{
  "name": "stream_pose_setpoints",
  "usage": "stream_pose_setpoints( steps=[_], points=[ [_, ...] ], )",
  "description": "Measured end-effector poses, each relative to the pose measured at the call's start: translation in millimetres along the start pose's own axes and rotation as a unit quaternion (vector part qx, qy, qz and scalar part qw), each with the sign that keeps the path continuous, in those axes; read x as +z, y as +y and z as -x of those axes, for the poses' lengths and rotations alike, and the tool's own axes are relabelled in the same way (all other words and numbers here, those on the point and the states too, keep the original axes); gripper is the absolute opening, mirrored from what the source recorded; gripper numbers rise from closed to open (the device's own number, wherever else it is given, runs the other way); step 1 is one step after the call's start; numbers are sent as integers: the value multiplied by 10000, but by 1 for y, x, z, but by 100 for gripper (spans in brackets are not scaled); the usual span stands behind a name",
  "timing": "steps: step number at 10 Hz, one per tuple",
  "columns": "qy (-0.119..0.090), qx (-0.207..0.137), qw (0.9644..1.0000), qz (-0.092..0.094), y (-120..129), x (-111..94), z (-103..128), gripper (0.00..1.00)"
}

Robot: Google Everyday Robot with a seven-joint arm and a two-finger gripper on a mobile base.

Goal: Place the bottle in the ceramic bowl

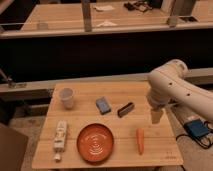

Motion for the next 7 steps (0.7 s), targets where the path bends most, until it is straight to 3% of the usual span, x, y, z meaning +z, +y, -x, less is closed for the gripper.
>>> stream_pose_setpoints(
  steps=[3, 7],
  points=[
    [-26, -283, 9996, -13, -8, -4, 45, 80],
    [-27, -616, 9981, 20, -10, -8, 61, 80]
  ],
)
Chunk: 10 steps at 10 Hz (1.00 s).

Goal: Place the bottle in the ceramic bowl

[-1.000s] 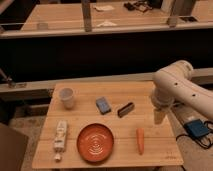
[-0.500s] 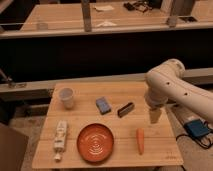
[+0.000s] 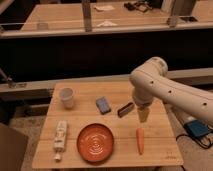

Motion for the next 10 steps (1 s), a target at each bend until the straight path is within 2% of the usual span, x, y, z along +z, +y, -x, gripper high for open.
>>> stream_pose_setpoints(
  steps=[4, 7, 10],
  points=[
    [-105, -386, 9992, -46, -15, -6, 47, 80],
    [-107, -613, 9981, -12, -15, -8, 53, 80],
    [-181, -933, 9954, -83, -26, -13, 95, 80]
  ],
)
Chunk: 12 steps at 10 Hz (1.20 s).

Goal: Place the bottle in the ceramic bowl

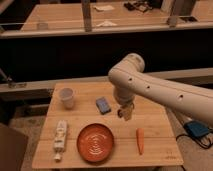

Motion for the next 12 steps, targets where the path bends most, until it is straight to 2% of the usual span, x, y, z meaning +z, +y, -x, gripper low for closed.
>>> stream_pose_setpoints(
  steps=[1, 4, 7, 8, 12],
  points=[
    [-30, -154, 9999, -28, -7, -1, 16, 80],
    [-8, -389, 9992, 5, -7, -1, 20, 80],
    [-30, -648, 9979, -49, -18, 0, 52, 80],
    [-38, -822, 9966, -77, -27, 1, 76, 80],
    [-36, -1263, 9919, -119, -33, 4, 105, 75]
  ],
)
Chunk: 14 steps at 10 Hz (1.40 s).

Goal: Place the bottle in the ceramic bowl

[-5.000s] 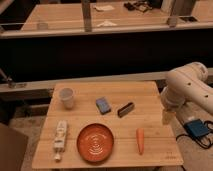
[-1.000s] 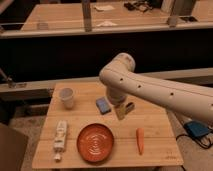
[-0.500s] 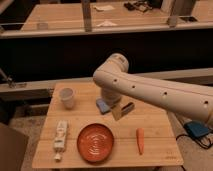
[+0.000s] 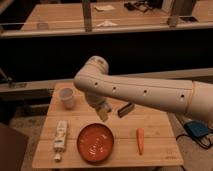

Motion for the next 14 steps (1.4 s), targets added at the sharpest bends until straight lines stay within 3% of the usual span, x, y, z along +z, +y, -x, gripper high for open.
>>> stream_pose_setpoints(
  steps=[4, 11, 14],
  points=[
    [4, -418, 9991, -121, -25, 9, 34, 75],
    [98, -997, 9946, -276, -43, 20, 57, 80],
    [151, -1289, 9909, -348, -51, 25, 66, 80]
  ],
)
